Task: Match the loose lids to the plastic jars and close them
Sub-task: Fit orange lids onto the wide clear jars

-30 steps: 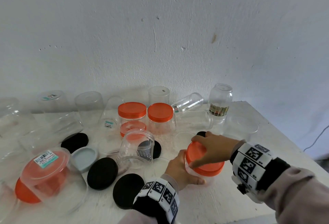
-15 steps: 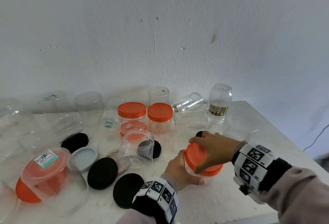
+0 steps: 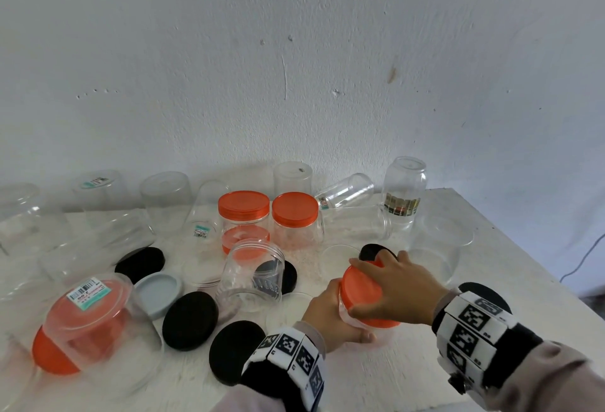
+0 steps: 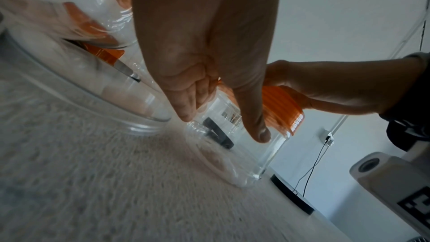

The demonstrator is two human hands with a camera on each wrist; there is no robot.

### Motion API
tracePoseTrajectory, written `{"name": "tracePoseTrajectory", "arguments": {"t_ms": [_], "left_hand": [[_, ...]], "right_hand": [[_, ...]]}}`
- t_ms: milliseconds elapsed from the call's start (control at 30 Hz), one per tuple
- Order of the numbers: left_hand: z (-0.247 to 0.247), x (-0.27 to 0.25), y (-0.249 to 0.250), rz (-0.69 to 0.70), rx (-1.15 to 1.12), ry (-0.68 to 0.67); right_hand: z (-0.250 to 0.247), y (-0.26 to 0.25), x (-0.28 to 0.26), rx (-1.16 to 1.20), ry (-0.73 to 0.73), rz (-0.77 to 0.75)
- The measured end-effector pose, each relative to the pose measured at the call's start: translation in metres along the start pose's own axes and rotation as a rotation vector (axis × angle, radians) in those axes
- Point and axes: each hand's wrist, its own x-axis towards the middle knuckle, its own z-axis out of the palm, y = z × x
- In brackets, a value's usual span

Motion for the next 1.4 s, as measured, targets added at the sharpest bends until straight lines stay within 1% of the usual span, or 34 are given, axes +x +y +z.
{"name": "tracePoseTrajectory", "arguments": {"t_ms": [133,233,333,467,567,633,667,700,733,767,833,867,933,1033,1100,1200,1300,1400], "left_hand": [[-0.001,-0.003,0.004,-0.003,0.087,-0.006],[-0.002,-0.008,0.009,-0.007,0.19,0.019],[-0.012,-0.014,0.017,0.062,0.344,0.056],[-0.039,-0.023,0.026,0.181,0.456,0.179],[-0.066,-0.028,0.028,0.235,0.503,0.338],[-0.086,-0.03,0.025,0.214,0.565,0.482],[-0.096,-0.032,0.022,0.175,0.625,0.545],[-0.105,-0.034,0.018,0.105,0.688,0.587],[-0.112,-0.036,0.013,0.005,0.738,0.596],[-0.118,-0.038,0.008,-0.113,0.759,0.572],[-0.125,-0.043,-0.001,-0.335,0.681,0.474],[-0.126,-0.045,-0.006,-0.401,0.613,0.431],[-0.128,-0.047,-0.015,-0.458,0.49,0.367],[-0.128,-0.05,-0.022,-0.468,0.359,0.302],[-0.129,-0.052,-0.024,-0.484,0.313,0.288],[-0.131,-0.06,-0.022,-0.464,0.272,0.281],[-0.142,-0.075,-0.013,-0.401,0.266,0.314],[-0.157,-0.095,0.001,-0.279,0.257,0.372]], "right_hand": [[0.007,0.003,-0.002,0.126,0.006,-0.011],[0.016,0.002,-0.005,0.245,0.037,-0.006],[0.021,0.0,-0.006,0.285,0.077,-0.005],[0.023,0.001,-0.006,0.326,0.078,-0.01],[0.022,0.002,-0.007,0.365,0.056,-0.015],[0.019,0.003,-0.008,0.376,0.024,-0.024],[0.017,0.004,-0.008,0.378,0.006,-0.029],[0.015,0.004,-0.008,0.377,-0.014,-0.037],[0.013,0.004,-0.008,0.376,-0.037,-0.045],[0.011,0.003,-0.009,0.372,-0.06,-0.052],[0.007,0.003,-0.008,0.374,-0.102,-0.063],[0.004,0.003,-0.007,0.379,-0.121,-0.07],[-0.005,0.002,-0.004,0.38,-0.145,-0.102],[-0.028,-0.004,0.007,0.384,-0.093,-0.145],[-0.05,-0.01,0.019,0.419,-0.002,-0.158],[-0.086,-0.023,0.044,0.452,0.172,-0.171],[-0.114,-0.041,0.077,0.503,0.312,-0.166],[-0.131,-0.061,0.112,0.531,0.396,-0.154]]}}
